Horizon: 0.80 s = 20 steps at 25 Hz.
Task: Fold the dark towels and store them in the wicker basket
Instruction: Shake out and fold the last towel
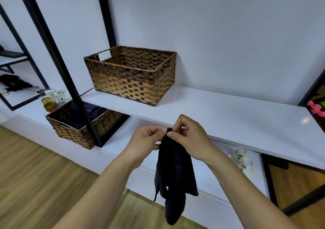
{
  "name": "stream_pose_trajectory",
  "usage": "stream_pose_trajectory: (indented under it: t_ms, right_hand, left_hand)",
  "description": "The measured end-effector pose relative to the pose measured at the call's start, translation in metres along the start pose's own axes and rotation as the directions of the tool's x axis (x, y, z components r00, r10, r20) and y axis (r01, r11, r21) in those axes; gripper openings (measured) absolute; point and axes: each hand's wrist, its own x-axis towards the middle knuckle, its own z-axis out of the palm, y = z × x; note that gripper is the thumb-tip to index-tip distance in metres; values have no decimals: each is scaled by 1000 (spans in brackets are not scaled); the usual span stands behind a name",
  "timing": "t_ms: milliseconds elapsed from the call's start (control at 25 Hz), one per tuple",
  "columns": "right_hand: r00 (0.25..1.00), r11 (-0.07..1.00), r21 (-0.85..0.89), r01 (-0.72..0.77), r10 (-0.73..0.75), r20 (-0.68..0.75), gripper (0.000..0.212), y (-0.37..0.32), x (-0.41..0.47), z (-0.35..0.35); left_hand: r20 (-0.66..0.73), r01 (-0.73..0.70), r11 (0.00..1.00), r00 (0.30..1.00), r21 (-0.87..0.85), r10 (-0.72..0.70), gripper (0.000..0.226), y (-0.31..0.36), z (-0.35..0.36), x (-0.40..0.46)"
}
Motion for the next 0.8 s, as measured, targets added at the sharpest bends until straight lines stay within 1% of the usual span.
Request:
stream_pose_trajectory:
  t_ms: [160, 280, 400, 480, 560, 640, 680, 720, 760, 800]
  right_hand:
    - [999, 997, 68, -36, 37, -9, 28, 1, -1, -3]
    - [996, 986, 141, -93, 91, 16, 29, 1, -2, -5]
    - [988, 953, 266, -146, 129, 80, 27, 6, -5, -7]
    - [985, 949, 269, -165, 142, 103, 27, 12, -5, -5]
    - [979, 961, 210, -177, 149, 142, 27, 23, -4, -1]
    - [950, 965, 126, -229, 193, 244, 22, 38, -7, 2]
    - [925, 964, 66, -259, 227, 306, 20, 47, -10, 3]
    - [896, 960, -22, -278, 267, 355, 22, 56, -14, 3]
    - [874, 951, -131, -281, 310, 374, 26, 67, -18, 2]
    - [866, 926, -267, -265, 351, 356, 28, 75, -21, -1]
  left_hand:
    - [52, -9, 999, 999, -36, 11, 13, 0, -3, -1]
    - [78, -29, 999, 997, -15, 30, 15, 0, -6, 1]
    - [103, -40, 999, 994, -27, 43, 17, 2, -12, 7]
    - [111, -54, 998, 992, 19, 52, 16, 3, -14, 10]
    - [82, -86, 993, 993, 76, 80, 17, 10, -14, 13]
    - [-23, -116, 989, 993, 90, 118, 18, 23, -19, 18]
    - [-82, -132, 988, 987, 85, 139, 19, 32, -25, 21]
    - [-134, -152, 985, 978, 82, 161, 19, 41, -34, 24]
    - [-185, -172, 981, 965, 87, 185, 19, 50, -44, 26]
    - [-235, -190, 977, 949, 99, 209, 19, 59, -55, 28]
